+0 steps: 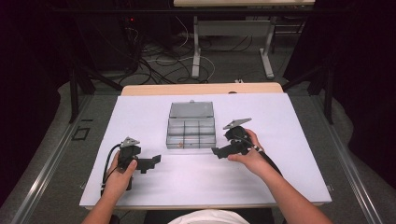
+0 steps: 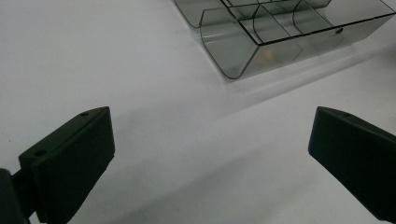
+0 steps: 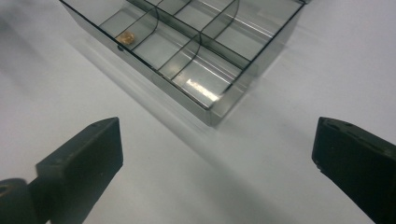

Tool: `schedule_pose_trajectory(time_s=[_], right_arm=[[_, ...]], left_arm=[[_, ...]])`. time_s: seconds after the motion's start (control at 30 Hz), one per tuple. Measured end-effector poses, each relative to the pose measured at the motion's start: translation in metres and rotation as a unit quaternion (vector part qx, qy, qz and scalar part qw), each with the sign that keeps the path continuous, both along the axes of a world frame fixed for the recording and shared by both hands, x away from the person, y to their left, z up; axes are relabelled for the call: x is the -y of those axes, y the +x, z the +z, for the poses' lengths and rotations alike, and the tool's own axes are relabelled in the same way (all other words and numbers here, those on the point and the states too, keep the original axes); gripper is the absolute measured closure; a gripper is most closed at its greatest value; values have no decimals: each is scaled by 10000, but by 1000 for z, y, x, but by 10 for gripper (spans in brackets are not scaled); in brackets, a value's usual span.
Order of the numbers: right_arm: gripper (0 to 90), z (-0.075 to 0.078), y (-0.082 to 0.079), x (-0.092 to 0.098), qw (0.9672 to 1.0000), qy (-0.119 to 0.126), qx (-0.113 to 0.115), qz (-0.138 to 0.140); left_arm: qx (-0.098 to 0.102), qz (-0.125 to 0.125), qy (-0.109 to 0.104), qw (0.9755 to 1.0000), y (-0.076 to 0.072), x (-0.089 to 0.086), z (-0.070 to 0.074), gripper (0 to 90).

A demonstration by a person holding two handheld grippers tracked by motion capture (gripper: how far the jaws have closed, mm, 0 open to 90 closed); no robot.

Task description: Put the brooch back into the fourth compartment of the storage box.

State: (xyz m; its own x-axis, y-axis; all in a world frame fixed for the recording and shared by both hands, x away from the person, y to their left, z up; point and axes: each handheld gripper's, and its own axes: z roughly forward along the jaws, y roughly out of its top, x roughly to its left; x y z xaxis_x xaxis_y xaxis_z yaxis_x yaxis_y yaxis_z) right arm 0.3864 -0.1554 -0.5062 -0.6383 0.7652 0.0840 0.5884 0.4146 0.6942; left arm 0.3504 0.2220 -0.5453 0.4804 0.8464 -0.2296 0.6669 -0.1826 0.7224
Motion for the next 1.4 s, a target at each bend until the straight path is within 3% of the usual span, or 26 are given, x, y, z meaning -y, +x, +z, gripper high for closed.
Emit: schedule_pose_trajectory(time_s=[0.37, 0.83, 0.93, 1.0, 1.4], right_arm=[[0, -4, -5, 35, 9994, 65, 43, -346], [0, -19, -2, 68, 9963, 165, 126, -831], [0, -22, -1, 73, 9955, 177, 128, -922], [0, -24, 0, 77, 9949, 220, 147, -974], [0, -32, 1, 103, 9887, 375, 229, -1432]], left_arm=[[6, 2, 19, 10000, 0, 0, 0, 5], [21, 14, 3, 10000, 0, 0, 0, 5], [-42, -36, 26, 10000, 0, -1, 1, 5], [10, 59, -15, 10000, -1, 0, 0, 5], [6, 50, -16, 10000, -1, 0, 0, 5]])
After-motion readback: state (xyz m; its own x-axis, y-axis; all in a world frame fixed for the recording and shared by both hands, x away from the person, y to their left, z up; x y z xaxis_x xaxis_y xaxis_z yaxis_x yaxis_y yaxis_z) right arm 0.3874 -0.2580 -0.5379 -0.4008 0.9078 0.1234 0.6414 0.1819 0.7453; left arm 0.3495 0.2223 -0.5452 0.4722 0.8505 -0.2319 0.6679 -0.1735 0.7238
